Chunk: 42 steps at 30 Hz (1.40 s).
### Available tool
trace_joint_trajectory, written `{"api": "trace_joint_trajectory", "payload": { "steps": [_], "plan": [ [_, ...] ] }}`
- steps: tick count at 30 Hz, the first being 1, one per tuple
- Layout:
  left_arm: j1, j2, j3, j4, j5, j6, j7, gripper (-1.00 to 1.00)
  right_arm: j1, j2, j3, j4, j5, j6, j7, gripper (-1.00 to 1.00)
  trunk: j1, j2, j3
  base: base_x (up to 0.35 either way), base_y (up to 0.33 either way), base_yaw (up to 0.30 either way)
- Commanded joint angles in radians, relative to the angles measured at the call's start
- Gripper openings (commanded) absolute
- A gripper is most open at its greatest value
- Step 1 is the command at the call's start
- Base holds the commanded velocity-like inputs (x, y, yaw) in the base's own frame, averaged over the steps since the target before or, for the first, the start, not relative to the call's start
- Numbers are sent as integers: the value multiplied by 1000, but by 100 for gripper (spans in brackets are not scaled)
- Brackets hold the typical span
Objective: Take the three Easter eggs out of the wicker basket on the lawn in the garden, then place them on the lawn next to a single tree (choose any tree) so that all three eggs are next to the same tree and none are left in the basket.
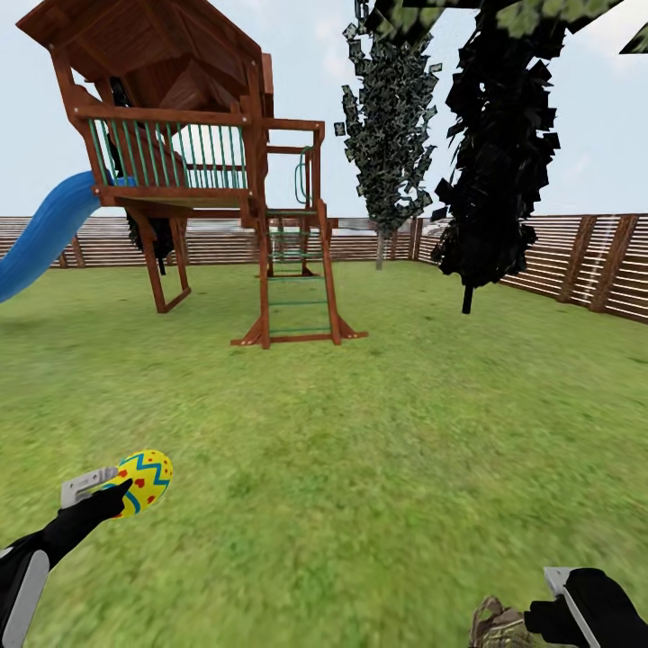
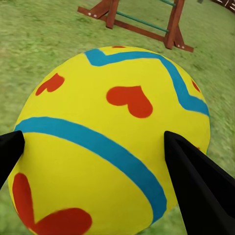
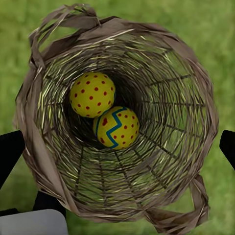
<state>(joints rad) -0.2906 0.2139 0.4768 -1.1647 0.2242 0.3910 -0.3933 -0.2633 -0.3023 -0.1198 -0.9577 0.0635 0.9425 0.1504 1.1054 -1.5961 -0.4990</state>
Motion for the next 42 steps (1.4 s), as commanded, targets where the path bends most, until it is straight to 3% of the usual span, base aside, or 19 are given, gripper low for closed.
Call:
{"api": "trace_joint_trajectory", "payload": {
  "steps": [1, 42],
  "plan": [
    [-1, 0, 2, -1, 9, 9, -2, -100, -1, 0, -1, -1, 7, 4, 8, 100, 4, -8, -4, 0, 0, 0],
    [-1, -1, 0, -4, 10, 16, -6, -100, -1, 3, -1, -1, 6, 4, 8, 100, 161, -295, -133, 0, 0, 0]
  ]
}}
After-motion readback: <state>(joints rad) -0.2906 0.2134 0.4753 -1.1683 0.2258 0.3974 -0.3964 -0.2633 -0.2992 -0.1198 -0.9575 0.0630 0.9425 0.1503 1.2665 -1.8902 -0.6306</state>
